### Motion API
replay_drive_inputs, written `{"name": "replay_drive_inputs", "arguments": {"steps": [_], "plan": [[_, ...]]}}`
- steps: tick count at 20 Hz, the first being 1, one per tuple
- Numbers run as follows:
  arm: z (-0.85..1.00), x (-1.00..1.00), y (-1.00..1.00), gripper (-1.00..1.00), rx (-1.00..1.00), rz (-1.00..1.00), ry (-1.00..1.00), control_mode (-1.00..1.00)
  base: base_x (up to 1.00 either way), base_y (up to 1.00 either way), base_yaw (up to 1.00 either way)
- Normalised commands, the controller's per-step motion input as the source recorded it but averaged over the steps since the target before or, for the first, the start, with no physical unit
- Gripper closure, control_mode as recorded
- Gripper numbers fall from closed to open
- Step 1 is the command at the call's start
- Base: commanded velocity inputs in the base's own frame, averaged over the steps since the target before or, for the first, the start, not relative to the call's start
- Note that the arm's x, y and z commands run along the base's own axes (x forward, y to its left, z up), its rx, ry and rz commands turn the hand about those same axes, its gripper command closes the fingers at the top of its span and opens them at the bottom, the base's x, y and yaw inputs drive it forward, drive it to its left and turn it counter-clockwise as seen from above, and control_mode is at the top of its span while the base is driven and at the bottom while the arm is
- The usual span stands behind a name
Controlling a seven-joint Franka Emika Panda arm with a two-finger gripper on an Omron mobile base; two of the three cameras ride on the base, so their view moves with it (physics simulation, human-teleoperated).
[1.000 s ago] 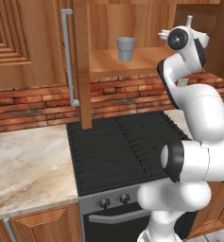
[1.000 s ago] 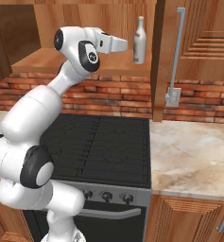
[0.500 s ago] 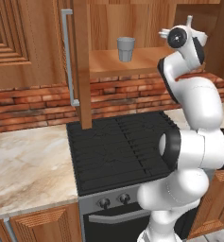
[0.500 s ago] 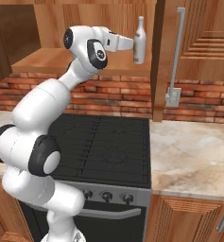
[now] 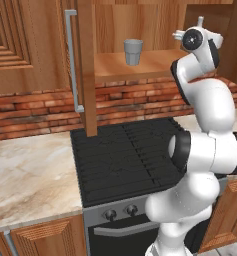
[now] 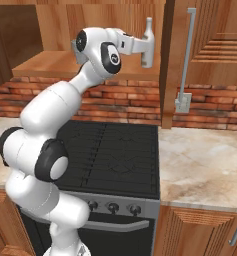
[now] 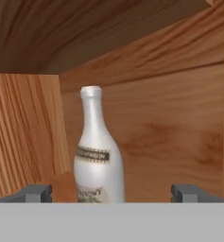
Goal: There is a bowl on the dining counter. Grab a lemon wedge from the fridge and place it in the bowl. Then get the liquor bottle and glass cup from the cabinet and place them next to the bowl.
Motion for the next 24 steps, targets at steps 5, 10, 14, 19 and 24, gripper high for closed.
{"name": "replay_drive_inputs", "arguments": {"steps": [5,10,14,19,24], "plan": [[0.00,0.21,0.00,-1.00,0.00,0.00,0.00,-1.00,0.00,0.00,0.00],[0.00,0.17,-0.04,-1.00,0.00,0.00,0.00,-1.00,0.00,0.00,0.00],[0.00,0.12,-0.13,-1.00,0.00,0.01,0.00,-1.00,0.00,0.00,0.00],[0.00,0.15,-0.09,-1.00,0.00,0.01,0.00,-1.00,0.00,0.00,0.00],[0.00,0.15,-0.10,-1.00,0.00,0.01,0.00,-1.00,0.00,0.00,0.00]]}}
